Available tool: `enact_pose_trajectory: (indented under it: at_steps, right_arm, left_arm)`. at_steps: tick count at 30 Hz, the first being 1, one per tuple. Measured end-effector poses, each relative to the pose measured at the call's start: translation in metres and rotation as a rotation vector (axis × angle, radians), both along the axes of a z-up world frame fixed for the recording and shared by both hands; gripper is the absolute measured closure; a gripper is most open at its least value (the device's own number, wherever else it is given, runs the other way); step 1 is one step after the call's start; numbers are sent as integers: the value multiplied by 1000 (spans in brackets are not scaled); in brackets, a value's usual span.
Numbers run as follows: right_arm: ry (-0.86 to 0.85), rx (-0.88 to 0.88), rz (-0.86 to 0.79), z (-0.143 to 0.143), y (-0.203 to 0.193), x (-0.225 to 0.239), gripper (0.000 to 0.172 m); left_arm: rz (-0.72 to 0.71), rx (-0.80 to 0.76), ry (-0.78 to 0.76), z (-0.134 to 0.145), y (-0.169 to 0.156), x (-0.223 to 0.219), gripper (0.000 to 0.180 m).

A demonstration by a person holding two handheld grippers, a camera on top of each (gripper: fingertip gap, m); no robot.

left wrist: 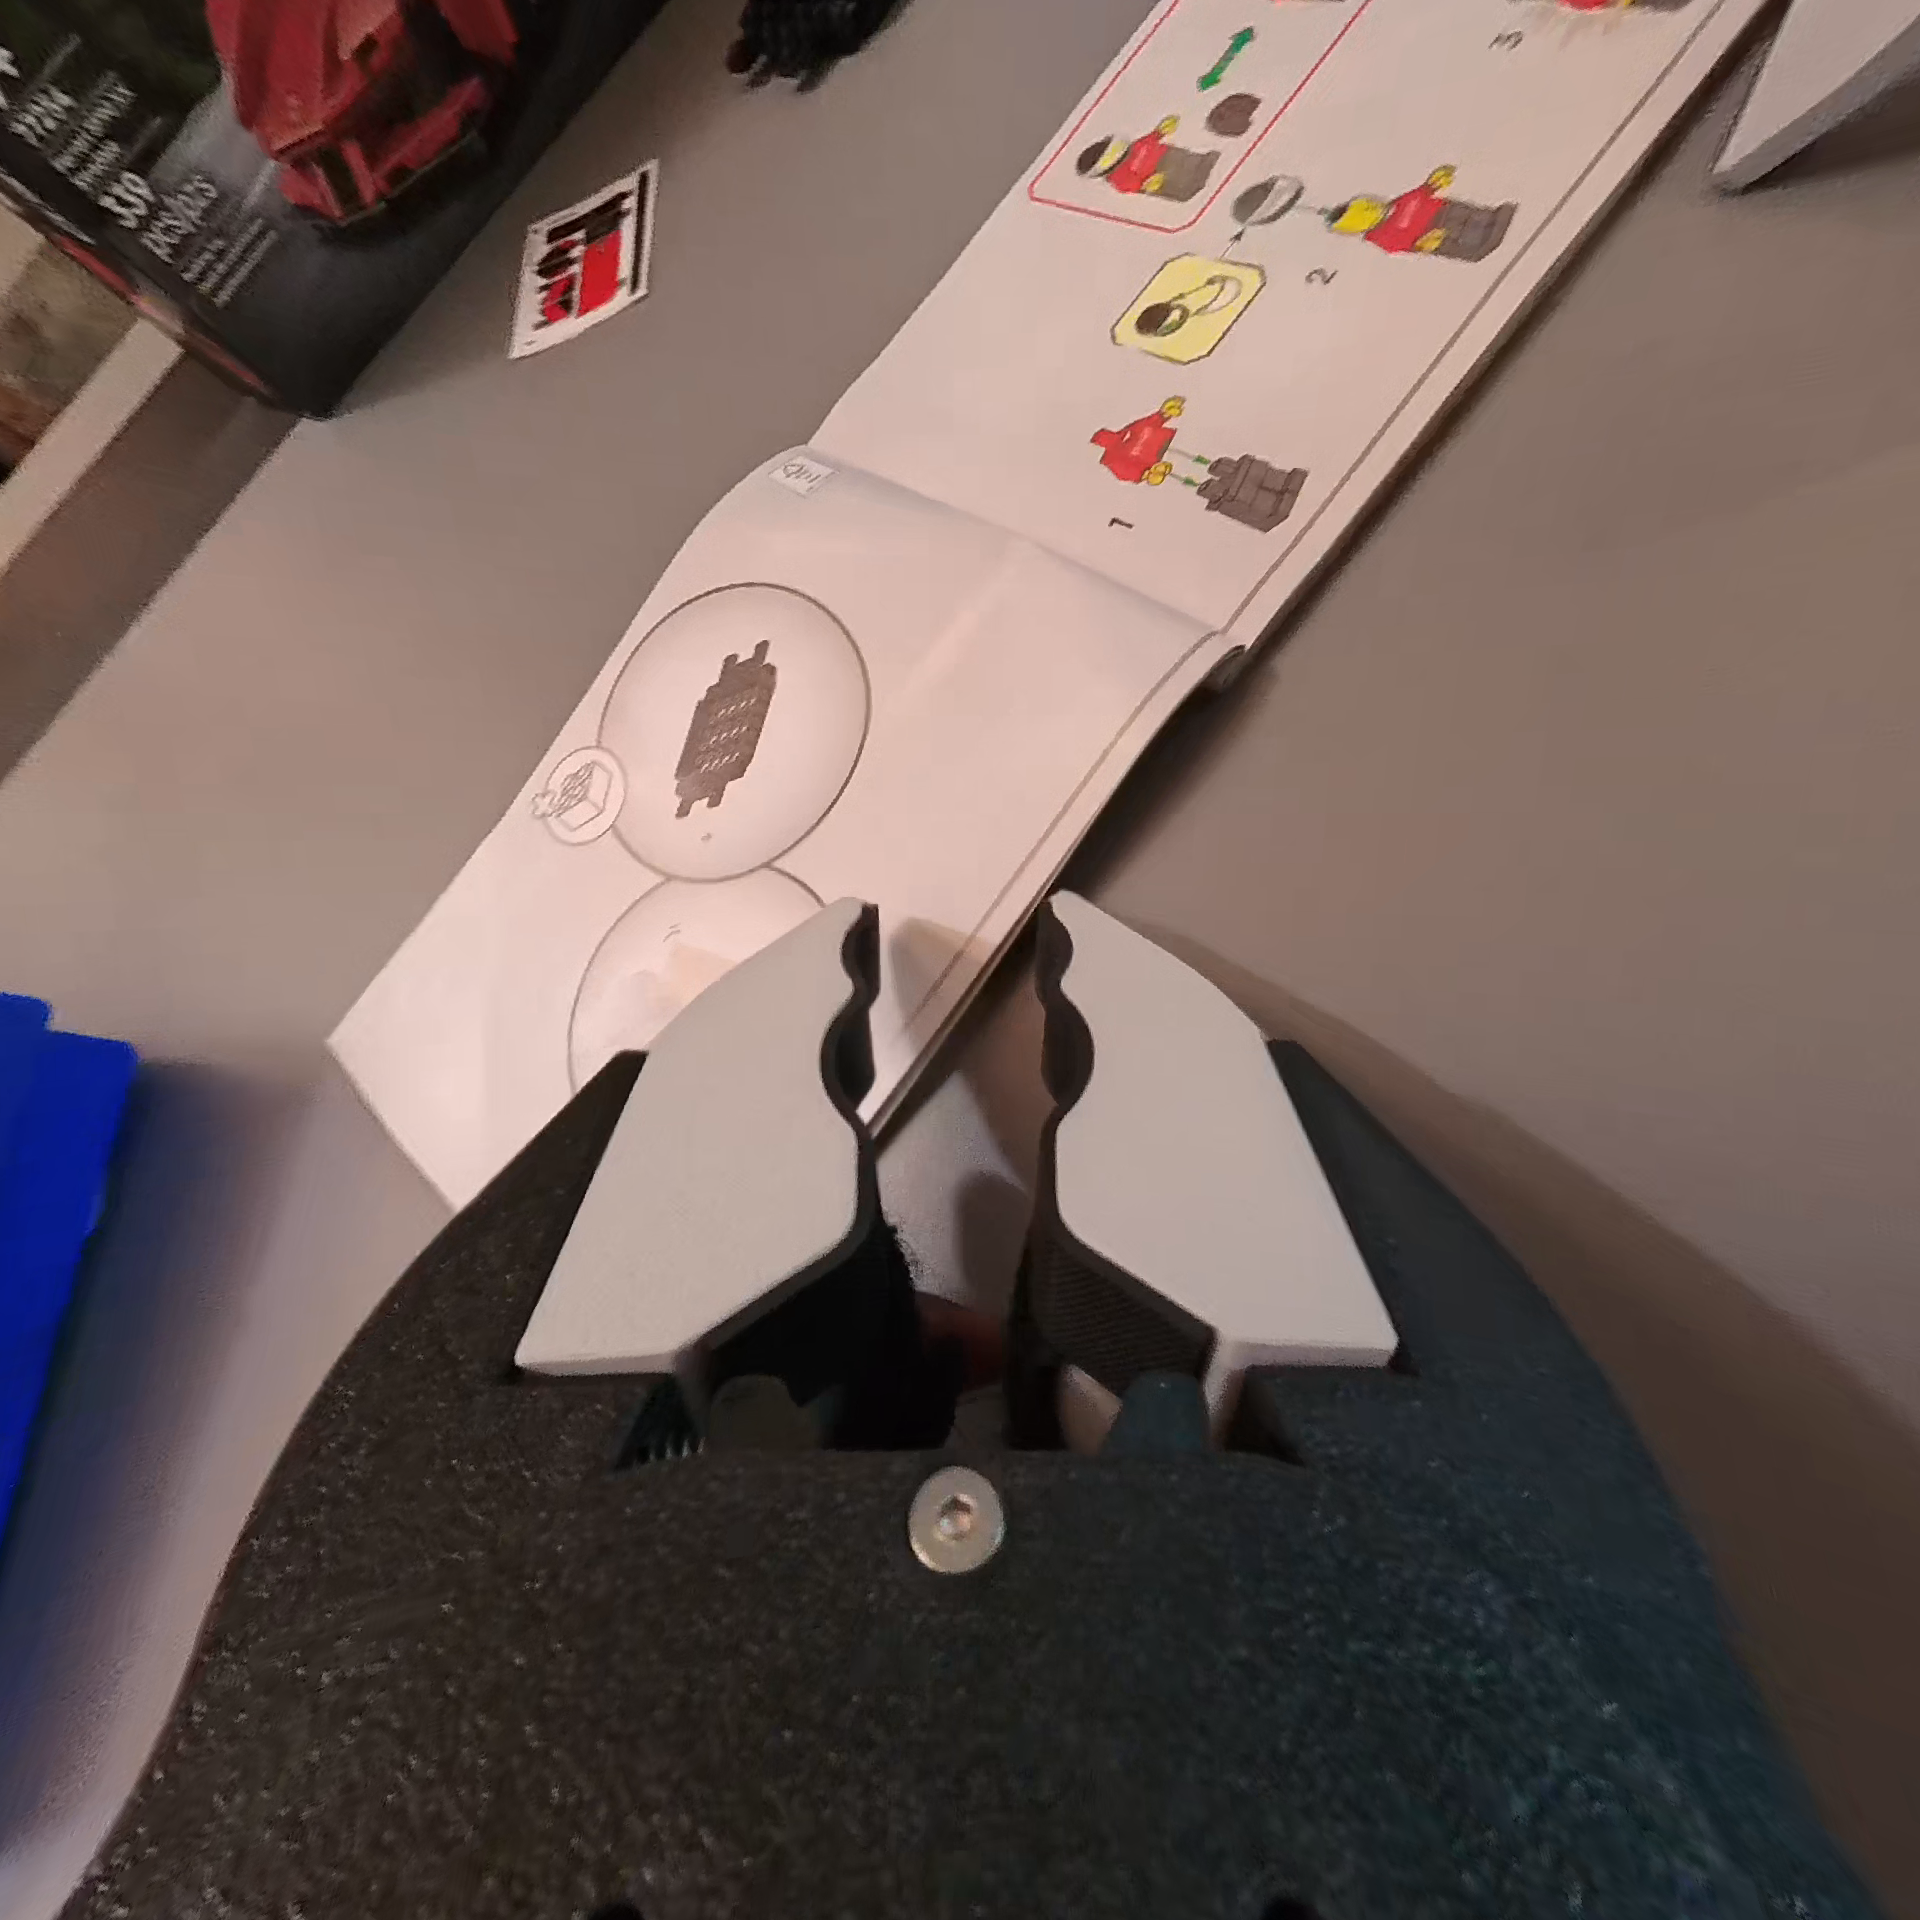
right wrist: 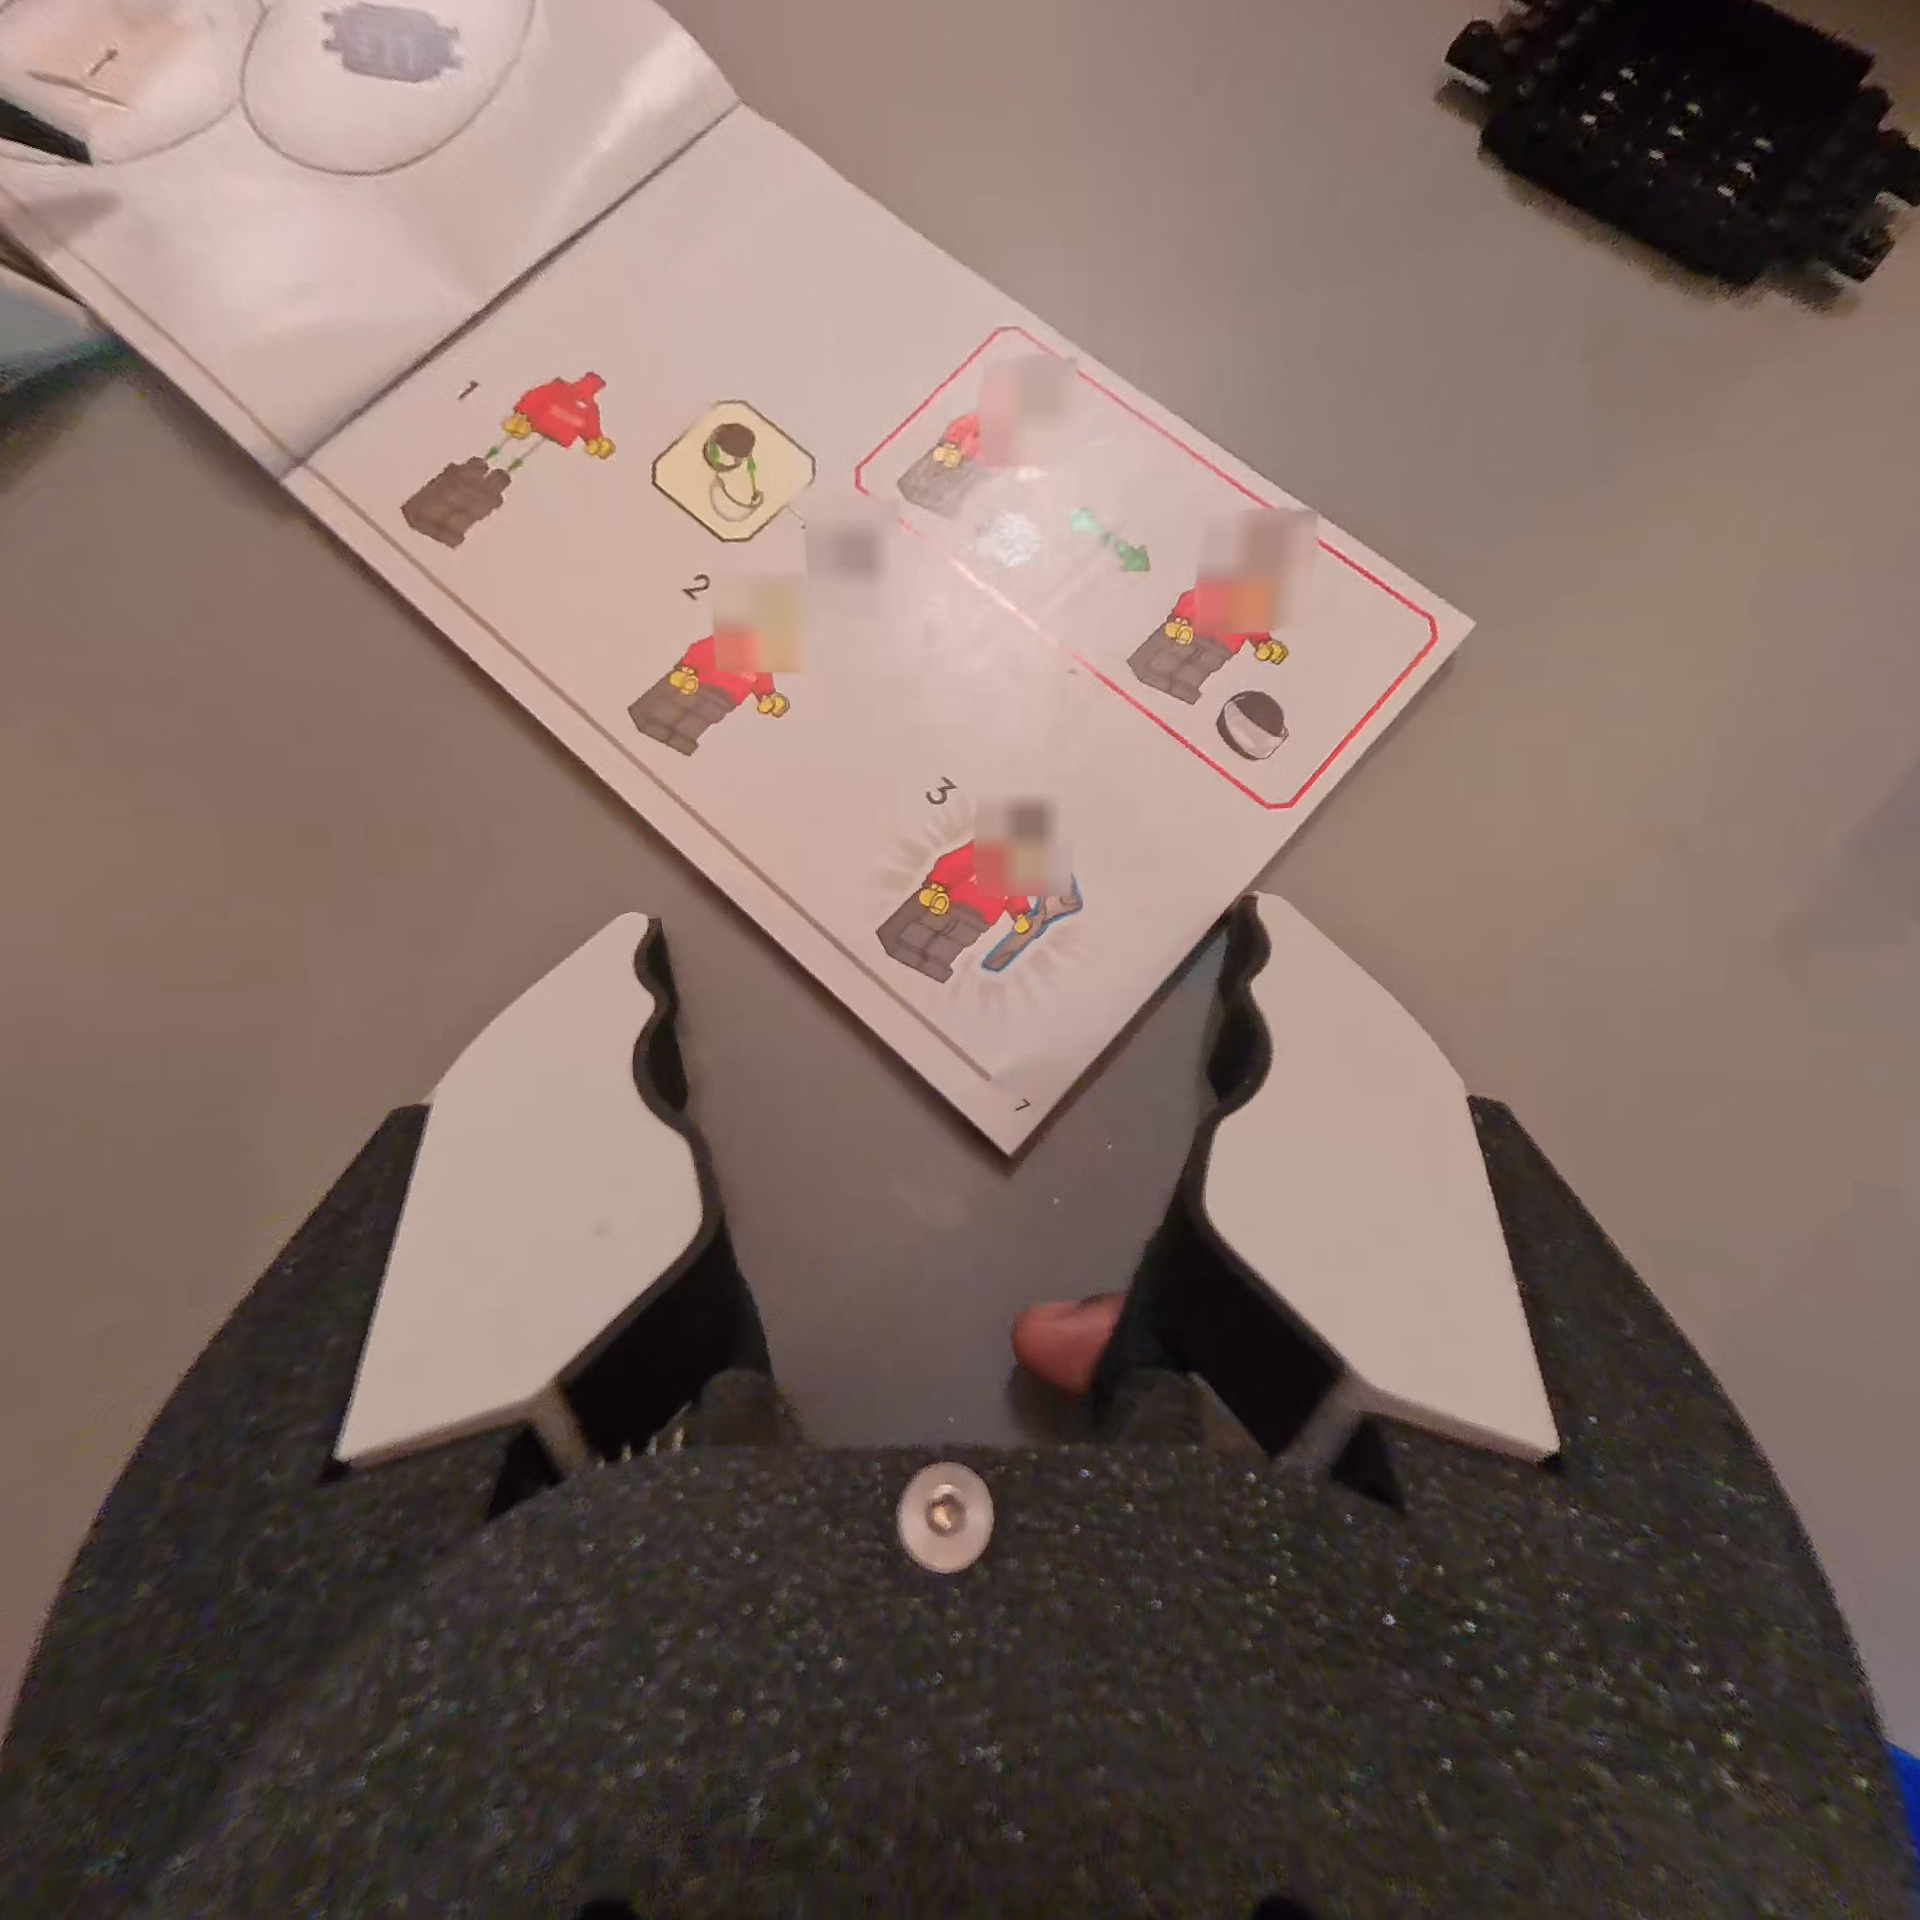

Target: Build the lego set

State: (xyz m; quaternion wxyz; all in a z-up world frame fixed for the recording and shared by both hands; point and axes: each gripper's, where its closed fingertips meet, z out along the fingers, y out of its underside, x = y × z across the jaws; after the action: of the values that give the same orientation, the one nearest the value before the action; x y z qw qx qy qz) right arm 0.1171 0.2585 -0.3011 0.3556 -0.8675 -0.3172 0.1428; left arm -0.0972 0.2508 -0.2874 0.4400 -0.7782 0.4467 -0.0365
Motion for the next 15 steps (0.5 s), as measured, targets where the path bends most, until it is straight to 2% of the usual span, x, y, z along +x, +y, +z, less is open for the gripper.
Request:
enact_pose_trajectory:
  at_steps: [1, 8, 15]
  right_arm:
    - [-1, -1, -3, 0, 0, 0, 72]
    - [-10, -13, -87, 1, 11, -3, 79]
    - [-27, -34, -110, 0, 32, 2, 78]
  left_arm:
    - [5, 14, 17, 0, 2, -3, 152]
    - [50, -70, -45, -2, 14, -11, 154]
    - [19, -113, -61, -3, 40, -4, 156]
